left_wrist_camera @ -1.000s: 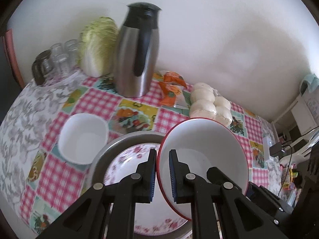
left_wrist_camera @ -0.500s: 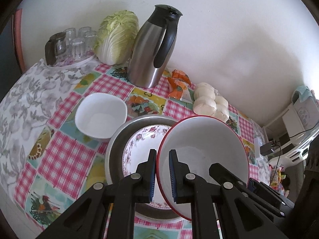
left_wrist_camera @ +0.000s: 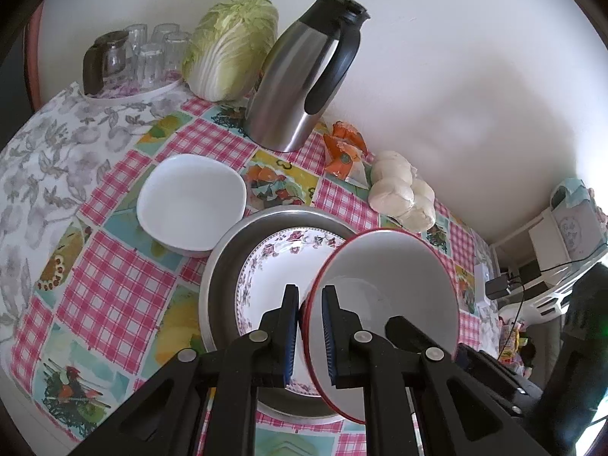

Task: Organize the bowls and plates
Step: 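Lift the red-rimmed bowl with both grippers and carry it over the basin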

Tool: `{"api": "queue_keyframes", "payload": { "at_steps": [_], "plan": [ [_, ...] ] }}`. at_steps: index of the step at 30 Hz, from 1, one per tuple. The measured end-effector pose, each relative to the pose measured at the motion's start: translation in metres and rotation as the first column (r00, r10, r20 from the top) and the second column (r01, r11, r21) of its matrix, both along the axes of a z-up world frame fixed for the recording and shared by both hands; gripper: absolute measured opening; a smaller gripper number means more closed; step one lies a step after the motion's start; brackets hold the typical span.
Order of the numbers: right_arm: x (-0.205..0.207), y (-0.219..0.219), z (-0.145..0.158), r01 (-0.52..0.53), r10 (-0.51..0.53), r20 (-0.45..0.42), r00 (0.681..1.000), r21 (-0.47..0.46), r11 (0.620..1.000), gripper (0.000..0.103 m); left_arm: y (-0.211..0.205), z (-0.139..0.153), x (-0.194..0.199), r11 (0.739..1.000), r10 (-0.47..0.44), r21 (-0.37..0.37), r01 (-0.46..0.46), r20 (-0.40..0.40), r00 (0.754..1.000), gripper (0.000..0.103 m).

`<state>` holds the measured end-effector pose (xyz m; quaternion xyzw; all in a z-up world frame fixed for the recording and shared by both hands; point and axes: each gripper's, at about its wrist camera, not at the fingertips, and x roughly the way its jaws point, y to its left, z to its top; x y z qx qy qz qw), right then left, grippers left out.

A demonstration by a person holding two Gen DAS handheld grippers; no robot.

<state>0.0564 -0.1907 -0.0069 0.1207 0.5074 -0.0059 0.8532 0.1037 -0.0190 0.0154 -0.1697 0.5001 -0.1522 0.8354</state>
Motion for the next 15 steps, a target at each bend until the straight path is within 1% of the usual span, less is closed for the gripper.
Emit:
{"api": "queue_keyframes", "payload": {
  "at_steps": [7,10,15],
  "plan": [
    [0.014,0.005,-0.028,-0.002,0.002,-0.060,0.998,0.009,1.000,0.028,0.001,-0.022,0.011,0.999,0.014,0.035,-0.012,-0.059,0.998,0.014],
    [0.018,0.001,-0.041,0.011,-0.008,-0.090,0.996,0.034,0.999,0.028,-0.001,-0.036,0.016,1.000,0.009,0.026,-0.007,-0.102,0.995,0.014],
    [0.022,-0.002,-0.052,0.028,-0.027,-0.116,0.993,0.008,1.000,0.028,-0.009,-0.047,0.020,0.999,-0.003,0.051,0.010,-0.126,0.992,0.014]
  ]
}}
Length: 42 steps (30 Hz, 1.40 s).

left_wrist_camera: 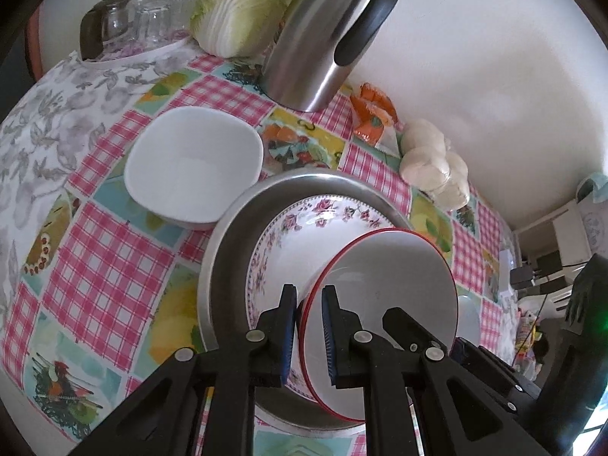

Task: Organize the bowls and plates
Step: 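Lift the red-rimmed bowl with both grippers and carry it over the basin, then lower the red-rimmed bowl onto the floral plate and open both grippers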

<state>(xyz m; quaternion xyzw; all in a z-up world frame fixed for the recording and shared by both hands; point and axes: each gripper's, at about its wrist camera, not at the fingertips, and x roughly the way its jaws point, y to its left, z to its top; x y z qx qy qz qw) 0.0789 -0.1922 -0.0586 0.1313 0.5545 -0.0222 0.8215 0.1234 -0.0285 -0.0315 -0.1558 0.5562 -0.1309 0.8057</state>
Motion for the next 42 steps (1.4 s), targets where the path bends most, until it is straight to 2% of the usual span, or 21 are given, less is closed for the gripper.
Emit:
{"api": "queue_keyframes", "payload": {
  "at_steps": [19,26,39,42],
  "plan": [
    [0.009,-0.003,-0.018,0.017,-0.016,-0.034,0.999,0.014,1.000,0.029,-0.001,-0.018,0.014,1.000,0.005,-0.024,-0.006,-0.052,0.999,0.015],
    [0.011,-0.007,-0.025,0.033,-0.032,-0.043,0.999,0.028,0.999,0.030,-0.004,-0.018,0.017,0.999,0.001,-0.034,-0.003,-0.049,0.999,0.015],
    [0.011,-0.008,-0.023,0.031,-0.030,-0.034,0.999,0.037,0.999,0.030,0.000,-0.020,0.019,0.998,-0.008,-0.060,0.003,-0.073,0.997,0.017],
    [0.011,-0.007,-0.020,0.026,-0.026,-0.028,0.999,0.022,0.999,0.030,0.000,-0.017,0.018,0.999,-0.015,-0.051,0.011,-0.070,0.997,0.020]
  ]
}}
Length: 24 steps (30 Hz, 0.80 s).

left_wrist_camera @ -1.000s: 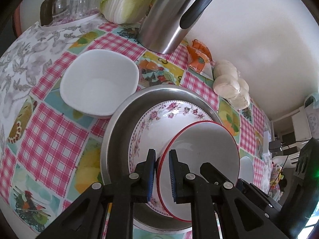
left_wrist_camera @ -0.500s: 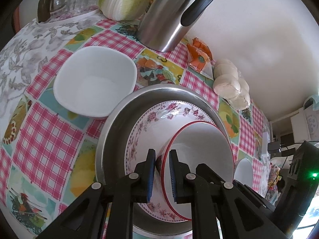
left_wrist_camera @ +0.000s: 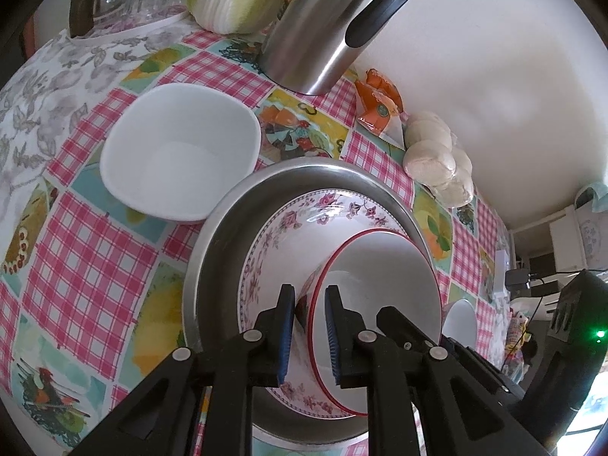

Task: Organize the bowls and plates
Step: 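Lower the red-rimmed bowl onto the floral plate and open both grippers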

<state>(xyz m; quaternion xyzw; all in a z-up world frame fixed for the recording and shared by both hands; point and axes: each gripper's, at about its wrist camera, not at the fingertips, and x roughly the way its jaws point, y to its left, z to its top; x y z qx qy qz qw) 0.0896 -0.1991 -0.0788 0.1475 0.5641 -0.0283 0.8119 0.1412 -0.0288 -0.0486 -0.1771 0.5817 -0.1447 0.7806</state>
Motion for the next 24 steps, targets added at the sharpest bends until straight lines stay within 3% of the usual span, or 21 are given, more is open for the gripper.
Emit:
{"api": "queue_keyframes", "payload": {
  "at_steps": [9,15,17,24],
  "plan": [
    [-0.003,0.000,0.015,-0.009,0.011,0.036,0.999,-0.040,0.999,0.030,0.005,0.022,-0.003,0.998,-0.009,0.057,0.006,0.058,0.998,0.022],
    [-0.008,-0.002,0.035,0.002,0.005,0.090,0.996,-0.084,0.996,0.043,0.009,0.033,-0.006,0.995,-0.002,0.096,-0.006,0.089,0.996,0.043],
    [-0.009,-0.001,0.041,0.003,0.008,0.103,0.995,-0.101,0.995,0.048,0.011,0.037,-0.006,0.993,0.008,0.118,-0.020,0.096,0.995,0.058],
    [-0.011,-0.002,0.052,0.005,0.012,0.130,0.991,-0.131,0.991,0.071,0.021,0.044,-0.008,0.981,0.043,0.185,-0.064,0.116,0.992,0.078]
  ]
}}
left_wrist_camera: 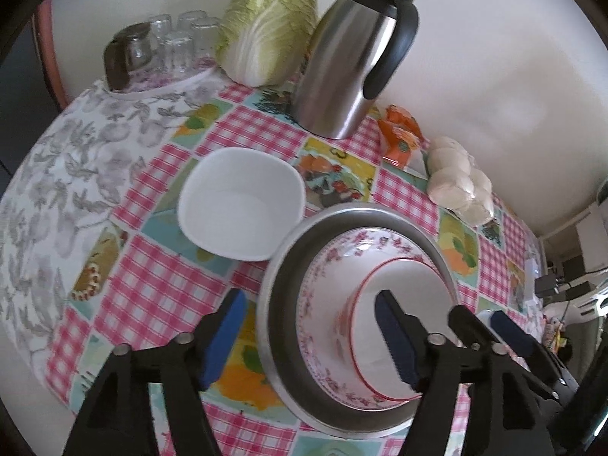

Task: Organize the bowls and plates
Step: 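Lower the red-rimmed bowl onto the floral plate and open both grippers, then move both grippers toward the white square bowl beside the basin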

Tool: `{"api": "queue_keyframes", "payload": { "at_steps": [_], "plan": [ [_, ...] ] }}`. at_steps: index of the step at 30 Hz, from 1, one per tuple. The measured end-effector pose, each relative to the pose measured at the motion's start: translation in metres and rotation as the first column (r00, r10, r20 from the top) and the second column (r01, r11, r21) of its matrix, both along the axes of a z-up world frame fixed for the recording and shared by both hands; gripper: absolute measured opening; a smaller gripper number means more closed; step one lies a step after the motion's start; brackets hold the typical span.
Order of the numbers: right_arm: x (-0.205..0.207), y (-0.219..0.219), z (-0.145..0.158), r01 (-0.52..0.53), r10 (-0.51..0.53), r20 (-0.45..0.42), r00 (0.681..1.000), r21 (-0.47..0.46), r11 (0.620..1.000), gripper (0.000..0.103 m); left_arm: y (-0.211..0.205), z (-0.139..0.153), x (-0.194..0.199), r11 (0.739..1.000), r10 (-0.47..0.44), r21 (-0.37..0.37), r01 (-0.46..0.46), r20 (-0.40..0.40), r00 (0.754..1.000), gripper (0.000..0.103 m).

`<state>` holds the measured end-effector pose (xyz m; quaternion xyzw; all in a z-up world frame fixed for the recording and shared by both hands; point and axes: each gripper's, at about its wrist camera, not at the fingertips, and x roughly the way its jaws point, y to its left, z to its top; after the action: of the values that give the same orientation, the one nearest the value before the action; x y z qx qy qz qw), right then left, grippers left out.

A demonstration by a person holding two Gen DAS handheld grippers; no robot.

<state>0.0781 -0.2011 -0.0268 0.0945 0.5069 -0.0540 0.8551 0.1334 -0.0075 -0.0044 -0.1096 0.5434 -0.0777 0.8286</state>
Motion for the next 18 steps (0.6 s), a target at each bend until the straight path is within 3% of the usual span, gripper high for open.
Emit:
{"api": "queue_keyframes", "payload": {
  "at_steps": [6,8,14,18],
  "plan": [
    [-0.001,-0.001,0.002,0.010,-0.010,0.013,1.000,-0.019,1.000,0.074,0.006,-0.001,0.001,0.998,0.028,0.063,-0.027,-0.003,1.000,0.092],
    [-0.001,-0.001,0.002,0.011,-0.010,0.016,1.000,-0.024,1.000,0.086,0.007,-0.001,0.002,0.997,0.031,0.071,-0.031,-0.002,1.000,0.094],
    [-0.002,0.001,0.004,0.005,-0.004,0.034,0.999,-0.041,0.999,0.086,0.015,0.001,0.003,0.995,0.057,0.084,-0.058,0.014,0.998,0.103],
    [-0.004,0.004,0.007,0.006,-0.003,0.060,0.998,-0.060,0.998,0.088,0.023,0.002,0.005,0.988,0.093,0.117,-0.096,0.034,0.995,0.103]
  ]
}}
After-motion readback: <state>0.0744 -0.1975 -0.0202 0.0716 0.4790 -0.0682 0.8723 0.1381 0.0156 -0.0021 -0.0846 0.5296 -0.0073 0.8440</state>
